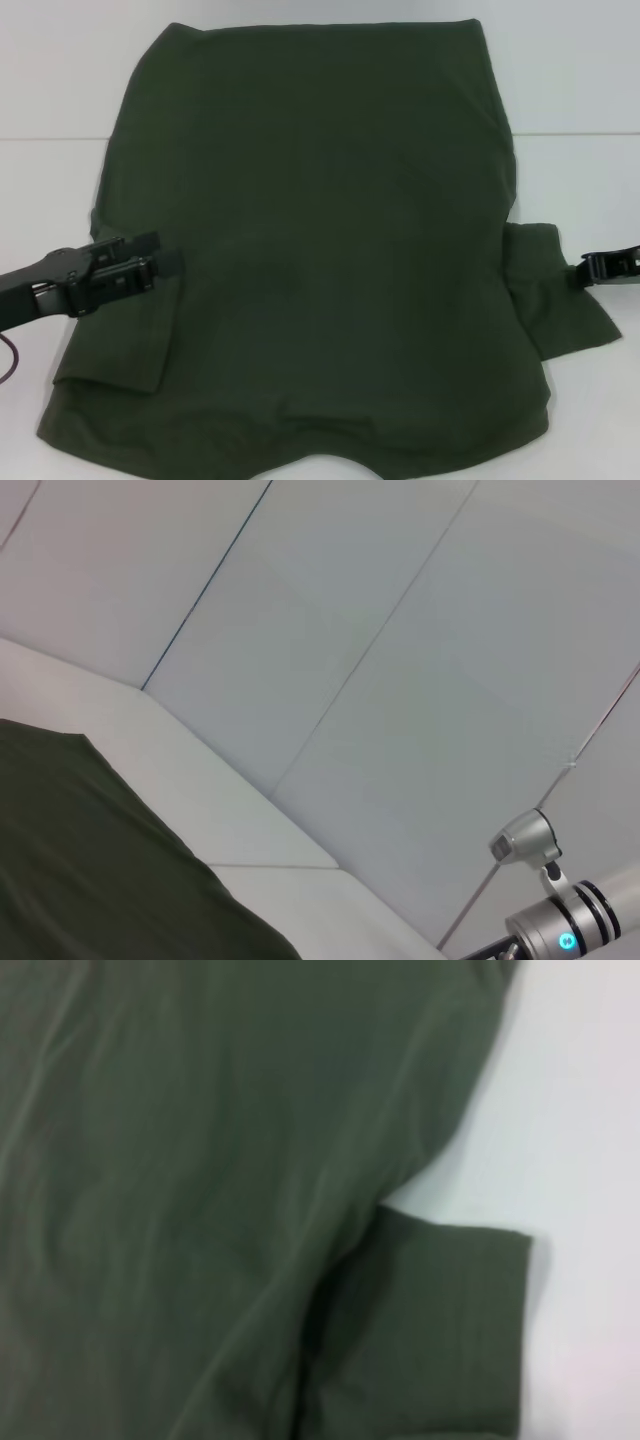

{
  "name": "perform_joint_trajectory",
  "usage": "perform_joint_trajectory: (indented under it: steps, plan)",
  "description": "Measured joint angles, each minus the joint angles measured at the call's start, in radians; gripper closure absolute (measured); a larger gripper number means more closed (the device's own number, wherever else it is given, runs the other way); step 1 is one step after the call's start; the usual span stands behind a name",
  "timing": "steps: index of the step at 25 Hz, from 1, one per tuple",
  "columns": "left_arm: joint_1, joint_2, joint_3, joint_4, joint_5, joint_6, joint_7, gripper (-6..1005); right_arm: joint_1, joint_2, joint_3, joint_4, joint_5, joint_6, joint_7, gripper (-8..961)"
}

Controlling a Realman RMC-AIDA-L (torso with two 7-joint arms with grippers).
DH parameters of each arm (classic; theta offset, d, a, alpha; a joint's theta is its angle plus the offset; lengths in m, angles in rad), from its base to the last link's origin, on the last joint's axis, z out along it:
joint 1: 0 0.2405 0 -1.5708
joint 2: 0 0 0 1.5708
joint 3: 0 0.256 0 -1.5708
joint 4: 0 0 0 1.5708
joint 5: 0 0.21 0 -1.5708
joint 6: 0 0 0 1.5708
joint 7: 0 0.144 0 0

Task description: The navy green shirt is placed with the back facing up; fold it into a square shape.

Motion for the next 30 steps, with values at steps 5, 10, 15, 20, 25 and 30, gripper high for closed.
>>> perform_joint_trajectory:
  steps: [5,10,15,20,25,30]
  plan:
    - [0.011,0.002,0.000,0.000,-0.022,0.014,0.000,187,-0.009,-0.004,0.001,-0.006,-0.026,0.031,0.028,951]
    - [0.016,0.005,-0.002,0.002,-0.032,0.027,-0.005,187,-0.012,-0.015,0.006,-0.006,-0.060,0.056,0.055,951]
    - [0.020,0.006,-0.031,0.006,-0.040,0.050,-0.014,187,-0.010,-0.034,0.046,-0.007,-0.062,0.062,0.058,950]
    - [0.028,0.008,-0.063,0.005,-0.046,0.061,-0.026,187,-0.011,-0.051,0.068,-0.007,-0.063,0.060,0.069,950]
    - [0.034,0.009,-0.067,0.003,-0.061,0.062,-0.026,187,-0.018,-0.071,0.090,-0.009,-0.065,0.065,0.085,950]
    - [0.035,0.009,-0.067,0.002,-0.066,0.063,-0.026,188,-0.008,-0.088,0.115,-0.009,-0.054,0.061,0.078,950]
